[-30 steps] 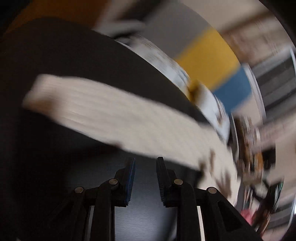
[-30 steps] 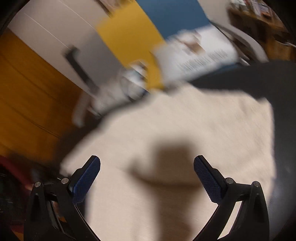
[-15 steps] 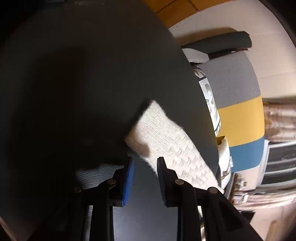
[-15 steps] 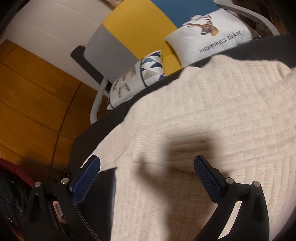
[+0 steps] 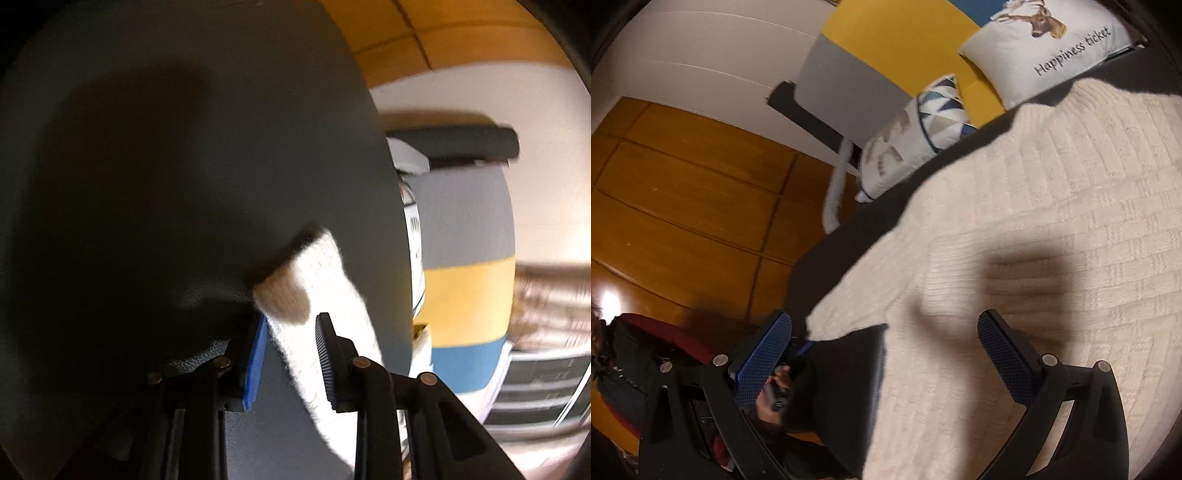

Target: Fold clothes

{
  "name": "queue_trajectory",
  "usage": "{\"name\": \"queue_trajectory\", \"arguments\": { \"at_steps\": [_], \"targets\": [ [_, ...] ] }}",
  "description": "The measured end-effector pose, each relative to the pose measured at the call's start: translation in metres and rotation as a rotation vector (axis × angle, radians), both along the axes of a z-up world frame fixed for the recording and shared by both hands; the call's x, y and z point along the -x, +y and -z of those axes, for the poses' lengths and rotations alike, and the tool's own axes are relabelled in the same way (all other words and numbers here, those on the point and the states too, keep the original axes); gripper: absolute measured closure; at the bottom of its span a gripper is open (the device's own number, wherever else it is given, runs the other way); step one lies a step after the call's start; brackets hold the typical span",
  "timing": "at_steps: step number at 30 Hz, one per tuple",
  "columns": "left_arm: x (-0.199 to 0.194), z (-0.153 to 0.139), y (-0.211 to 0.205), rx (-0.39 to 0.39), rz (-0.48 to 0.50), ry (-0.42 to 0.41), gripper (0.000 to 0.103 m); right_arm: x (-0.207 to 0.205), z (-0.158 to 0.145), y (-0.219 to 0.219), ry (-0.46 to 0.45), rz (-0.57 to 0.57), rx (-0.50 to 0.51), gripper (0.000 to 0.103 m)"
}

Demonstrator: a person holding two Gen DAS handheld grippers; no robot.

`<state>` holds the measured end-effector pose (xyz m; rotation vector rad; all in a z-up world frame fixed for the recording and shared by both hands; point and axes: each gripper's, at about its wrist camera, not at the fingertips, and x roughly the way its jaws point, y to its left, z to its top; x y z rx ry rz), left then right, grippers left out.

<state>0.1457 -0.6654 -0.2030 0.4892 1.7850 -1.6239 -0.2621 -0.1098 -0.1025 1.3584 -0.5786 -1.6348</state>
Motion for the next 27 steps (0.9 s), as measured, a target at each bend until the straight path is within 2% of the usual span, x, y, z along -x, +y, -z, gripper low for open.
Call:
{"name": "queue_trajectory", "arguments": {
  "at_steps": [1,2,3,6,9,12,16,20,27],
  "targets": [
    [0.000,0.000,-0.001,-0.007,-0.017,0.001,0.083,0.002,0.005,-0.001,-0.008,0.010,-0.014,0.000],
    [0.001,0.000,-0.002,-0.011,-0.031,-0.001,0.093,0.003,0.010,-0.001,-0.017,0.020,-0.021,0.000],
    [0.002,-0.001,-0.002,0.005,-0.028,-0.018,0.097,0.004,0.014,-0.001,-0.026,0.029,-0.028,0.000],
    [0.006,-0.007,0.000,0.063,-0.018,-0.054,0.098,0.004,0.020,0.000,-0.020,0.031,-0.053,0.000],
    [0.019,-0.024,0.007,0.158,0.027,-0.058,0.098,0.003,0.026,0.001,-0.013,0.032,-0.078,0.000],
    [0.040,-0.053,0.024,0.286,0.121,-0.048,0.098,0.003,0.024,0.005,0.015,0.016,-0.087,0.000],
    [0.083,-0.101,0.058,0.437,0.276,0.019,0.098,0.012,0.028,0.019,-0.042,0.075,-0.015,0.000],
    [0.132,-0.142,0.102,0.521,0.422,0.130,0.099,0.020,0.037,0.033,-0.116,0.117,0.057,0.000],
    [0.237,-0.182,0.179,0.601,0.669,0.250,0.099,0.021,0.048,0.053,-0.161,0.142,0.086,0.000]
  ]
}}
